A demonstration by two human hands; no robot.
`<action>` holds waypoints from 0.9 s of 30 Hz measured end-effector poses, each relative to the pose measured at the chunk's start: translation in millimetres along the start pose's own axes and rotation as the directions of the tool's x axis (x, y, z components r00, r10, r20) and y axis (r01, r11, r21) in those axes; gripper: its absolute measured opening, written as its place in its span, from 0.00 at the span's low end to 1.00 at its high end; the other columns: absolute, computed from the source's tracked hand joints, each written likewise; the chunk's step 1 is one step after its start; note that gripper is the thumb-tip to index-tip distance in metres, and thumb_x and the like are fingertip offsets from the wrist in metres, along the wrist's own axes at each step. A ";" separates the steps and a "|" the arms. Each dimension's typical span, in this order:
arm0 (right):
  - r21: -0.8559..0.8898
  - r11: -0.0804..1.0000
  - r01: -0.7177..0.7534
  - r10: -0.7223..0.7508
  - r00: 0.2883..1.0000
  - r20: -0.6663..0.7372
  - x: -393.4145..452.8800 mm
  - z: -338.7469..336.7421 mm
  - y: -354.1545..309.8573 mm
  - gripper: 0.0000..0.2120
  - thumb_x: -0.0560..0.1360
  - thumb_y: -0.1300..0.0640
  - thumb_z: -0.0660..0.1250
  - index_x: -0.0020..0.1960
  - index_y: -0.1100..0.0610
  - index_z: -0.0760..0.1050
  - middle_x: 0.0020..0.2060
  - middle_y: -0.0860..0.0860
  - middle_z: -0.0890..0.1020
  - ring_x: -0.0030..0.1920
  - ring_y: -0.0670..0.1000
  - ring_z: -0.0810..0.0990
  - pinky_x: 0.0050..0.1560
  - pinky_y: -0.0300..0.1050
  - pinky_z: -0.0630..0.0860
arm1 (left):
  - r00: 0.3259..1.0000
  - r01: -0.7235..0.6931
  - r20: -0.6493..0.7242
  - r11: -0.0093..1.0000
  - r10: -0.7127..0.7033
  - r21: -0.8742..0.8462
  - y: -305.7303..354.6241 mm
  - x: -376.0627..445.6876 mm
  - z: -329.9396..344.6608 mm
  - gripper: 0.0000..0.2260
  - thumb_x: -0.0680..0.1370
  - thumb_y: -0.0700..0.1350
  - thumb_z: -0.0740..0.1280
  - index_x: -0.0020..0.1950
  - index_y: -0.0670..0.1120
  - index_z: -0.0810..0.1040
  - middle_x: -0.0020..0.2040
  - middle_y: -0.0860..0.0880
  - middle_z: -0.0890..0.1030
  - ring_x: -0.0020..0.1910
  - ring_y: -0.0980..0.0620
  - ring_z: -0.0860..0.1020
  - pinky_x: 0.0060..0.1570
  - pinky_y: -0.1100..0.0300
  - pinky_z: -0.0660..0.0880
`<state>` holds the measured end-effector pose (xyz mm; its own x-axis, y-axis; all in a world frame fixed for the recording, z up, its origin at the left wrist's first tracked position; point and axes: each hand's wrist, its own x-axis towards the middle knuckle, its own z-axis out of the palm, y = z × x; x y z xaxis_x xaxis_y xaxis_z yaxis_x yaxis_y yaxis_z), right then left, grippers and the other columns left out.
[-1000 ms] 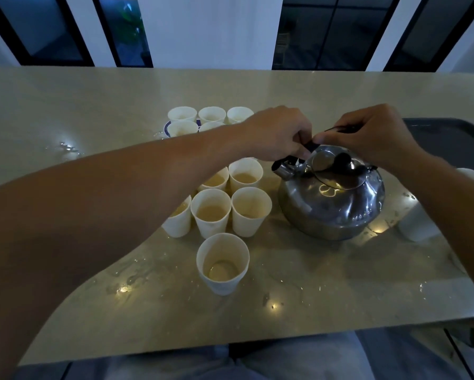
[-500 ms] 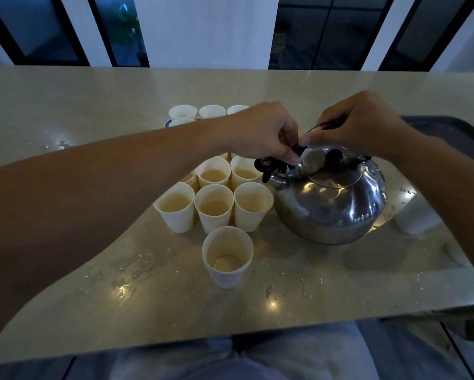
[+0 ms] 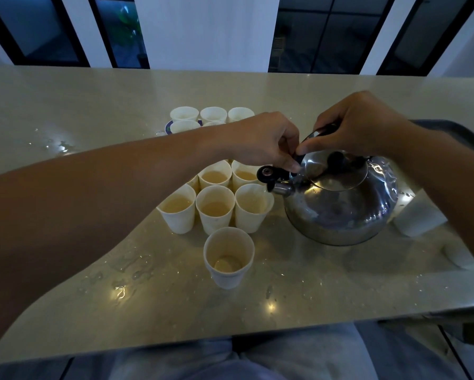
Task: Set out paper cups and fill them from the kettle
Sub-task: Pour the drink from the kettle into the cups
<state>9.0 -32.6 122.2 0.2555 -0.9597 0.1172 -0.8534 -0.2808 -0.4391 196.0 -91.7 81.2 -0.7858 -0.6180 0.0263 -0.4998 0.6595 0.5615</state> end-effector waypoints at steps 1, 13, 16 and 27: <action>-0.003 1.000 0.005 -0.005 1.000 0.002 0.0 -0.6 -0.3 0.26 0.54 0.32 0.72 0.39 0.52 0.84 0.33 0.52 0.83 0.38 0.53 0.81 0.40 0.50 0.79 | 1.000 0.005 0.003 1.000 -0.005 0.004 0.2 0.5 0.0 0.08 0.74 0.52 0.75 0.47 0.49 0.82 0.39 0.56 0.82 0.38 0.60 0.78 0.40 0.65 0.74; -0.001 1.000 0.005 -0.005 1.000 0.012 1.7 -2.8 4.0 0.26 0.52 0.30 0.72 0.37 0.51 0.84 0.33 0.52 0.83 0.38 0.54 0.81 0.37 0.45 0.75 | 0.999 0.024 0.032 1.000 -0.024 0.006 3.3 3.9 0.8 0.08 0.74 0.51 0.74 0.47 0.49 0.81 0.39 0.55 0.81 0.38 0.59 0.77 0.38 0.68 0.71; -0.003 1.000 0.007 -0.007 1.000 0.012 1.8 -3.5 4.2 0.25 0.54 0.31 0.72 0.36 0.50 0.84 0.32 0.51 0.83 0.37 0.53 0.80 0.38 0.46 0.76 | 0.999 0.022 0.038 1.000 -0.022 0.014 3.1 4.1 0.5 0.08 0.74 0.51 0.74 0.47 0.49 0.80 0.40 0.54 0.81 0.38 0.58 0.77 0.39 0.65 0.71; -0.038 0.999 -0.012 0.013 1.000 0.025 4.4 -1.3 3.4 0.20 0.55 0.33 0.74 0.35 0.49 0.83 0.29 0.47 0.82 0.35 0.48 0.79 0.36 0.43 0.74 | 0.999 0.008 0.038 1.000 -0.008 0.005 1.4 2.6 1.1 0.07 0.74 0.50 0.74 0.44 0.52 0.78 0.39 0.54 0.80 0.38 0.57 0.77 0.41 0.61 0.72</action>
<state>6.6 -37.8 122.4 0.2555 -0.9626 0.0897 -0.8730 -0.2696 -0.4065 192.9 -91.9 81.2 -0.7948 -0.6068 -0.0096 -0.5080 0.6565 0.5576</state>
